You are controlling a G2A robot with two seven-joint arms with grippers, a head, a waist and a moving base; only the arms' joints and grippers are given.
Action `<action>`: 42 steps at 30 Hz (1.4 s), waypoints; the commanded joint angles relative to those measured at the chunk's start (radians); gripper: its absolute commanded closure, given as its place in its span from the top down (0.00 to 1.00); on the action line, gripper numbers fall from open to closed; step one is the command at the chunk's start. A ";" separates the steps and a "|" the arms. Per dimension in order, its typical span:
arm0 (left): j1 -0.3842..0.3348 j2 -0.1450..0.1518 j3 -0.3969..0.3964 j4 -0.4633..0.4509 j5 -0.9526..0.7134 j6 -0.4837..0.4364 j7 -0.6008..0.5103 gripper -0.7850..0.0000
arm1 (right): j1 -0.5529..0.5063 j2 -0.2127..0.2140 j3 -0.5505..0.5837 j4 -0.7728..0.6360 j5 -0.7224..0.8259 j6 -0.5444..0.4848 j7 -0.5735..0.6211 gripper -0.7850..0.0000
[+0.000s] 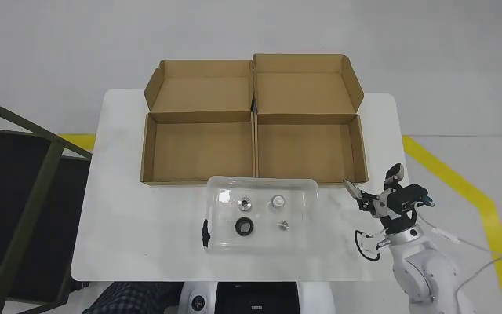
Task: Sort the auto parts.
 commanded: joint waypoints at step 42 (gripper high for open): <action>0.000 0.000 0.000 0.000 0.000 0.000 0.000 1.00 | 0.205 0.017 -0.406 -0.143 -0.112 -0.283 0.642 1.00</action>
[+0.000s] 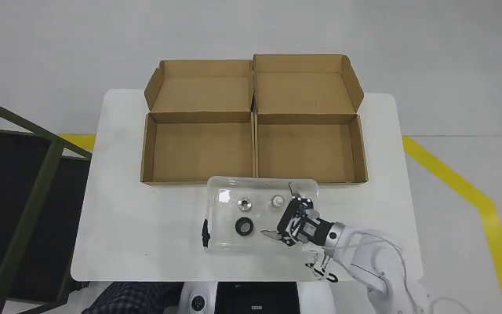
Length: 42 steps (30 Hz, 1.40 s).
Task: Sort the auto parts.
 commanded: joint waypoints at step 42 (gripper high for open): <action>0.000 0.000 0.000 0.000 0.000 0.000 0.000 1.00 | 0.070 0.021 -0.032 0.057 0.123 -0.015 0.010 0.00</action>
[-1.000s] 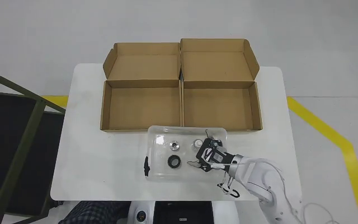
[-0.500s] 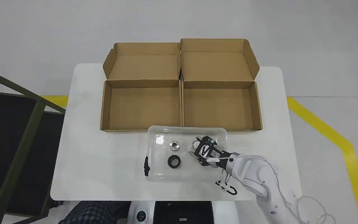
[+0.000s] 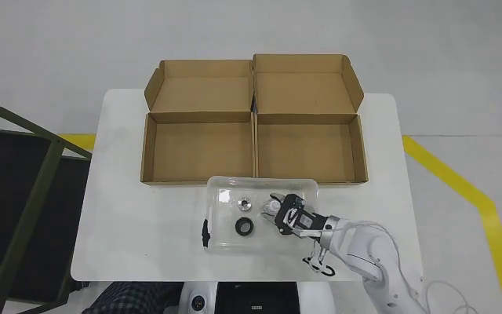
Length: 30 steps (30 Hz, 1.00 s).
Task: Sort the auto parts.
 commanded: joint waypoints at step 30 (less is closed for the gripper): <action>0.000 0.000 0.000 0.000 0.000 0.000 0.000 1.00 | 0.074 -0.002 0.104 0.058 0.765 0.047 -0.226 0.00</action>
